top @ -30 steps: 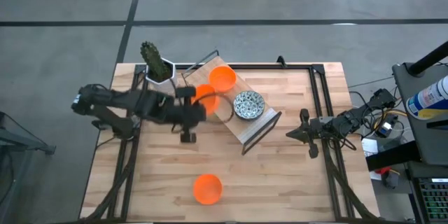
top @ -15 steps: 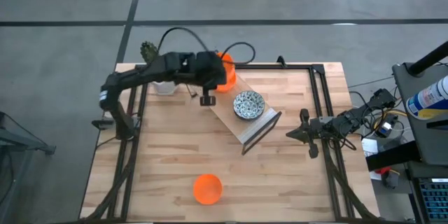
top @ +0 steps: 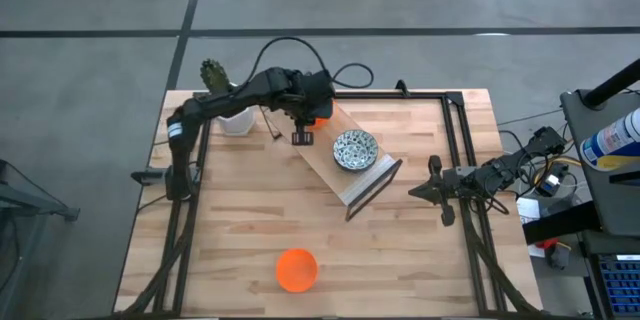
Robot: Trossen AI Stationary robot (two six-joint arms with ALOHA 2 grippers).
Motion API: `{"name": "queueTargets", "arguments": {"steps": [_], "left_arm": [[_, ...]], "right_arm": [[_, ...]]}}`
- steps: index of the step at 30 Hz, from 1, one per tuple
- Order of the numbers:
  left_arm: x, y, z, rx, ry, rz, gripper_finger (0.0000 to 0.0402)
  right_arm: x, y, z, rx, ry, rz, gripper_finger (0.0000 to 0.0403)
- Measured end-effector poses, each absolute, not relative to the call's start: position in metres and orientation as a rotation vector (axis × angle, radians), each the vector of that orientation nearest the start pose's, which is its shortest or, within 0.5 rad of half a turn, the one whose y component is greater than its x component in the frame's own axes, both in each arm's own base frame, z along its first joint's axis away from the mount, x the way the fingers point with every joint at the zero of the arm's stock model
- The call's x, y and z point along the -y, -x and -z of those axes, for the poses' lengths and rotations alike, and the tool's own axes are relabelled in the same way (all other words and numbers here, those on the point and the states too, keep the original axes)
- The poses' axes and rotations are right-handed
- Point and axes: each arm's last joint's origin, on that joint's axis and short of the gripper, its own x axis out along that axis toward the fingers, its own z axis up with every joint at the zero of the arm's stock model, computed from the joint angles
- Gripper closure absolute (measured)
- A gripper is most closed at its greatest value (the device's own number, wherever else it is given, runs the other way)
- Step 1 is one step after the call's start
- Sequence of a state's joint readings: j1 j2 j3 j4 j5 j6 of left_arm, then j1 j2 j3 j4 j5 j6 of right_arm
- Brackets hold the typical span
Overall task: Pick & Place Mini bowls
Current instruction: Stack the top orange bowl on the orange bowl on the shelf, then stack the orange bowl on the orange bowl on the shelf
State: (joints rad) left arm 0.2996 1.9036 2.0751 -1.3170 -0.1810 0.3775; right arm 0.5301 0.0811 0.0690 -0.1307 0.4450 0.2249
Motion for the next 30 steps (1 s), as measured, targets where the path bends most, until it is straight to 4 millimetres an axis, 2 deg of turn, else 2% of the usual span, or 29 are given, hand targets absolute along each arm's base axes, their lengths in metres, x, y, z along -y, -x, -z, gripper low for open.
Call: {"name": "queueTargets", "arguments": {"steps": [14,25,30], "left_arm": [[-0.116,-0.359,-0.361,-1.249,-0.232,-0.186,0.0399],[-0.115,-0.358,-0.362,-1.255,-0.205,-0.22,0.0316],[-0.107,-0.353,-0.377,-1.228,-0.172,-0.245,0.0307]], "right_arm": [[-0.038,-0.089,-0.169,-0.135,-0.158,-0.07,0.0394],[-0.038,-0.089,-0.169,-0.135,-0.158,-0.07,0.0394],[-0.038,-0.089,-0.169,-0.135,-0.158,-0.07,0.0394]]}}
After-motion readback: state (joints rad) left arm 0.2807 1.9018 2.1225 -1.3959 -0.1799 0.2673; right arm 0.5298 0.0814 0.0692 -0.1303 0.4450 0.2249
